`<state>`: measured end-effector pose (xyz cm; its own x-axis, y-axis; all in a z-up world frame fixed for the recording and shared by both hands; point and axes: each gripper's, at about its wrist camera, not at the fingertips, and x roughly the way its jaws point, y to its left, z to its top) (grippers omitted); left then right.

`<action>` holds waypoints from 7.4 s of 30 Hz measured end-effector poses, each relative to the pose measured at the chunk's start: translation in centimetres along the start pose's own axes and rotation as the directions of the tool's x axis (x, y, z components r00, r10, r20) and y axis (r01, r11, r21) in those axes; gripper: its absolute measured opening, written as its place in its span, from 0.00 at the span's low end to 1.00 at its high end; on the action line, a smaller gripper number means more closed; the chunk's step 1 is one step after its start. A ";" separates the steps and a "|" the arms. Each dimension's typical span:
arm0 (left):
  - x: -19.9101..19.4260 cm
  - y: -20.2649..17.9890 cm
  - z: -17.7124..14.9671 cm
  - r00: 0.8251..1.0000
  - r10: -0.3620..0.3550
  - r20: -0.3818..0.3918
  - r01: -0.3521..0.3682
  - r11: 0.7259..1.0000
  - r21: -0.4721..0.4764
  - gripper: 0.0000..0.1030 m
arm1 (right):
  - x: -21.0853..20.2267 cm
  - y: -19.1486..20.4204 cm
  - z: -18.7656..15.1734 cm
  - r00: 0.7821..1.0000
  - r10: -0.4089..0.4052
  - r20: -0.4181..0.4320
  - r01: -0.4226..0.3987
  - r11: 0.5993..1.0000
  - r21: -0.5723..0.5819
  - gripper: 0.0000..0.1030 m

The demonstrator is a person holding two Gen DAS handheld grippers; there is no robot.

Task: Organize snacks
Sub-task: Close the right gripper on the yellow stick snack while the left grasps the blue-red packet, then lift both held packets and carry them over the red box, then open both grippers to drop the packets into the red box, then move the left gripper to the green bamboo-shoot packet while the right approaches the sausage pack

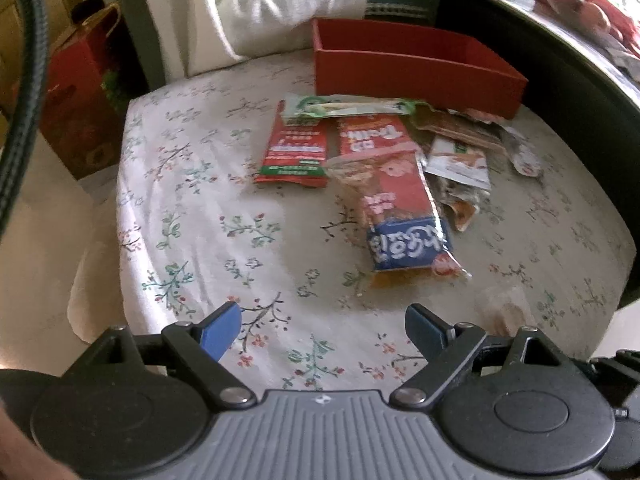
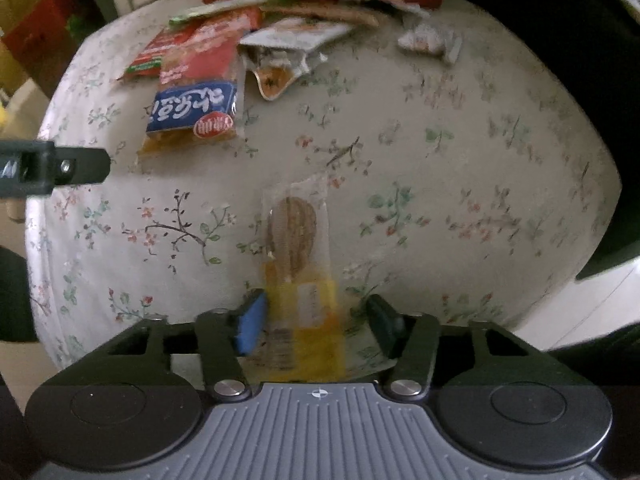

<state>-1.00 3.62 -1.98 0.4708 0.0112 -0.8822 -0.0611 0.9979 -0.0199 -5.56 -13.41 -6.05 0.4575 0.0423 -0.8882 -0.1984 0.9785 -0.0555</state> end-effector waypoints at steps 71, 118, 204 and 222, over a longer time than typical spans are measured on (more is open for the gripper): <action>2.1 -0.9 17.6 0.989 -0.084 0.123 0.101 0.985 -0.142 0.47 | -1.2 -7.0 15.9 0.914 0.227 0.337 -0.274 0.957 0.097 0.38; 11.1 -5.9 28.7 0.991 0.043 0.128 -0.040 0.999 -0.025 0.64 | 7.6 -11.6 30.5 0.937 0.056 0.345 -0.130 0.972 0.195 0.61; 7.5 -3.4 15.7 0.928 -0.326 -0.179 0.368 0.879 0.303 0.80 | 3.4 -9.9 21.5 0.948 0.241 0.211 -0.266 0.959 0.100 0.82; 10.7 -3.4 16.3 0.966 -0.173 -0.193 0.189 0.980 0.066 0.55 | 2.8 -11.9 21.3 0.948 0.229 0.222 -0.260 0.958 0.123 0.82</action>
<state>18.61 1.40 -3.63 0.2957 -0.1739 -0.9393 0.0875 0.9841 -0.1547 16.55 -20.59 1.86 0.5808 0.3088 -0.7532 -0.2021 0.9510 0.2341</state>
